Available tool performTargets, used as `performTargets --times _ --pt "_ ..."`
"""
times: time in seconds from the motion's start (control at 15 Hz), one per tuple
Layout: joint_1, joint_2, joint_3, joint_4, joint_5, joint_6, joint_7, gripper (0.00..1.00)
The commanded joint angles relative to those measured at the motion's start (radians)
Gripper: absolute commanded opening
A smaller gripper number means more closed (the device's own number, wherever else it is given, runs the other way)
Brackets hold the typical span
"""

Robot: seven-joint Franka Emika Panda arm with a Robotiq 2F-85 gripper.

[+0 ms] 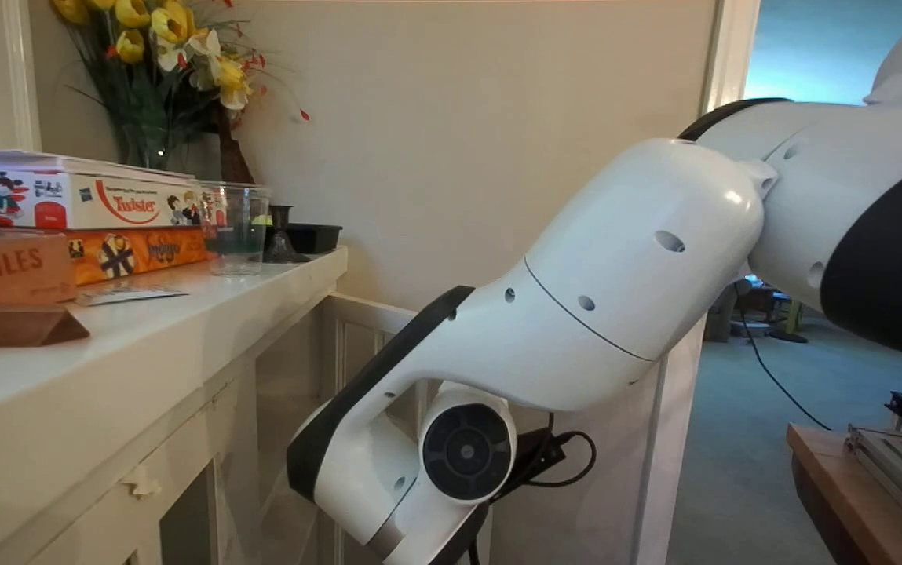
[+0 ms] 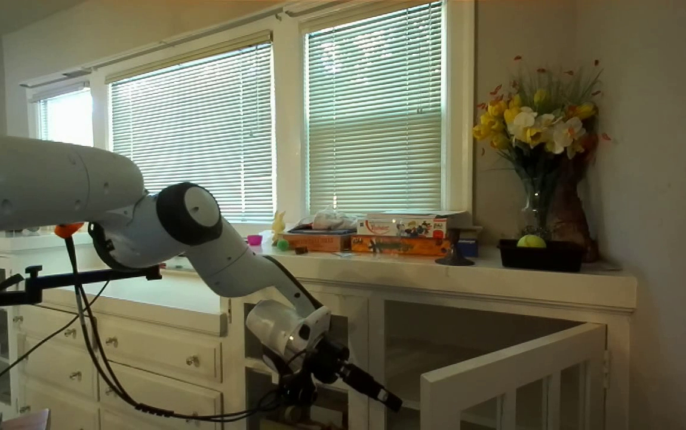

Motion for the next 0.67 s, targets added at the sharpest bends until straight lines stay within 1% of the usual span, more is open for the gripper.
performTargets --times 0.0,0.07,0.13,0.2,0.27,0.33,0.4,0.47,0.53,0.6 --pt "-0.013 -0.032 0.006 -0.063 -0.064 -0.015 0.015 0.0" --pt "-0.035 -0.034 0.028 -0.064 -0.087 -0.017 0.028 0.0" --pt "-0.131 -0.079 0.167 -0.102 -0.26 0.053 0.1 0.0" --pt "-0.144 -0.084 0.179 -0.121 -0.29 0.061 0.114 0.0" --pt "-0.082 -0.062 0.085 -0.133 -0.192 -0.001 0.102 0.0" --pt "-0.098 -0.071 0.099 -0.156 -0.204 -0.007 0.121 0.0" --pt "-0.195 -0.098 0.22 -0.179 -0.347 0.067 0.167 0.0" --pt "-0.11 -0.083 0.106 -0.204 -0.227 -0.001 0.159 0.0" --pt "-0.122 -0.079 0.119 -0.215 -0.238 0.005 0.185 0.0" --pt "-0.112 -0.098 0.109 -0.267 -0.236 0.001 0.213 0.0"
